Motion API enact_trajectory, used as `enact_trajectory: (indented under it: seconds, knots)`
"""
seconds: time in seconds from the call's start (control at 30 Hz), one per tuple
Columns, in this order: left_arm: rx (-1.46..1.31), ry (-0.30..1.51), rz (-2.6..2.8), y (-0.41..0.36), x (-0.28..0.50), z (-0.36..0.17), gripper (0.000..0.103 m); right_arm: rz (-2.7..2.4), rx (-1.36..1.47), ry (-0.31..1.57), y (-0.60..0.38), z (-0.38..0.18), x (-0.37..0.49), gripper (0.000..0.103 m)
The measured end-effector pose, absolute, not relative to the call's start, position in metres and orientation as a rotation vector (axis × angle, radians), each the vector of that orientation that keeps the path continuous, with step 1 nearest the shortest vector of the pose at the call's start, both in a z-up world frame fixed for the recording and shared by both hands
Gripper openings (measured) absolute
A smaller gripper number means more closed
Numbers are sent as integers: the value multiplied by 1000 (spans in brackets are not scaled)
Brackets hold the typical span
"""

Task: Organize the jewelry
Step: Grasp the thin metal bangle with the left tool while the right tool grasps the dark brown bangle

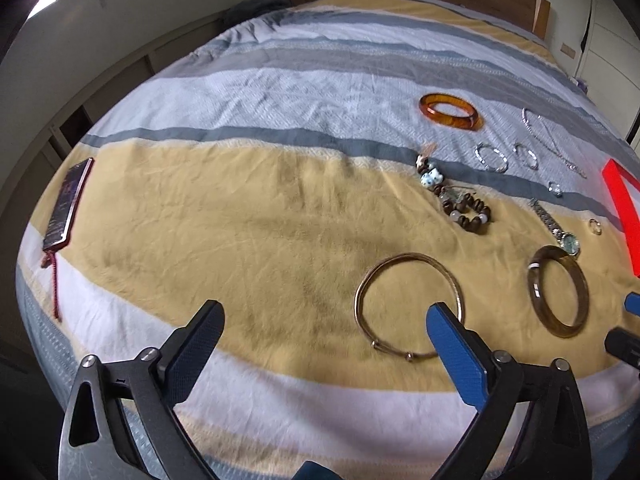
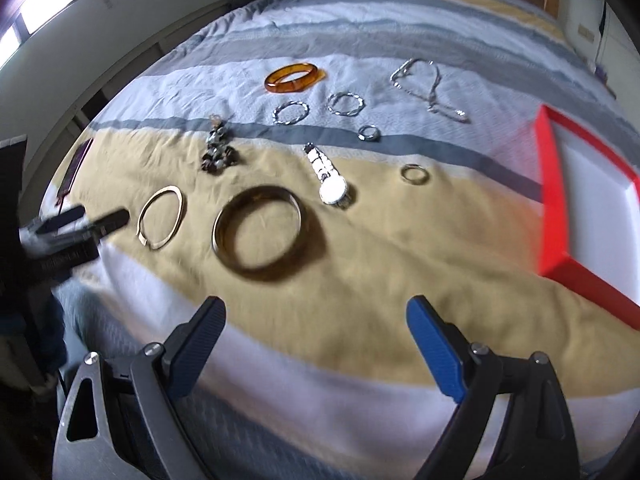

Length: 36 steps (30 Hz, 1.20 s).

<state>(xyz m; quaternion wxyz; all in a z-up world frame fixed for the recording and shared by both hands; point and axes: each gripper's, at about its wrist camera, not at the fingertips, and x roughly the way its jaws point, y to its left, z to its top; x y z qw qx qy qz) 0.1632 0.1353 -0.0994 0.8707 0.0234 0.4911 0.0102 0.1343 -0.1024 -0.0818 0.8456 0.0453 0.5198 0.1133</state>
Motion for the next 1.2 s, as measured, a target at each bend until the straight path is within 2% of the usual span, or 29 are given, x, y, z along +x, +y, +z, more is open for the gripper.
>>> enact_trajectory:
  seconds: [0.1,0.17,0.2,0.23,0.33,0.47,0.53,0.63,0.73,0.83,1.0,1.2]
  knots:
    - [35,1078,-5,137,175,-117,81,247,110,1109,-96,-87,151,90]
    - [24,1098,-13,138,178,-125,81,250,118,1128,-94,-94,161,88]
    - [20,1102,-17,139,179,-128,81,252,123,1136,-92,-96,165,83]
    - [20,1107,-18,139,179,-129,81,254,127,1146,-91,-100,169,73]
    - [2,1132,-26,142,182,-135,83,261,121,1168,-85,-108,176,52]
    - [-36,1139,-35,147,185,-137,83,269,117,1178,-81,-116,181,42]
    - [-22,1126,-30,145,185,-136,82,282,110,1180,-80,-119,182,31]
    - [-12,1112,-31,144,183,-135,74,289,121,1178,-81,-123,185,18]
    - [1,1101,-40,141,179,-132,59,296,133,1175,-85,-124,186,10]
    - [26,1097,-49,136,175,-129,44,300,129,1168,-87,-121,183,9]
    - [68,1103,-62,123,176,-127,11,297,95,1142,-87,-112,176,8]
    - [69,1103,-31,116,173,-117,5,291,61,1086,-90,-92,162,8]
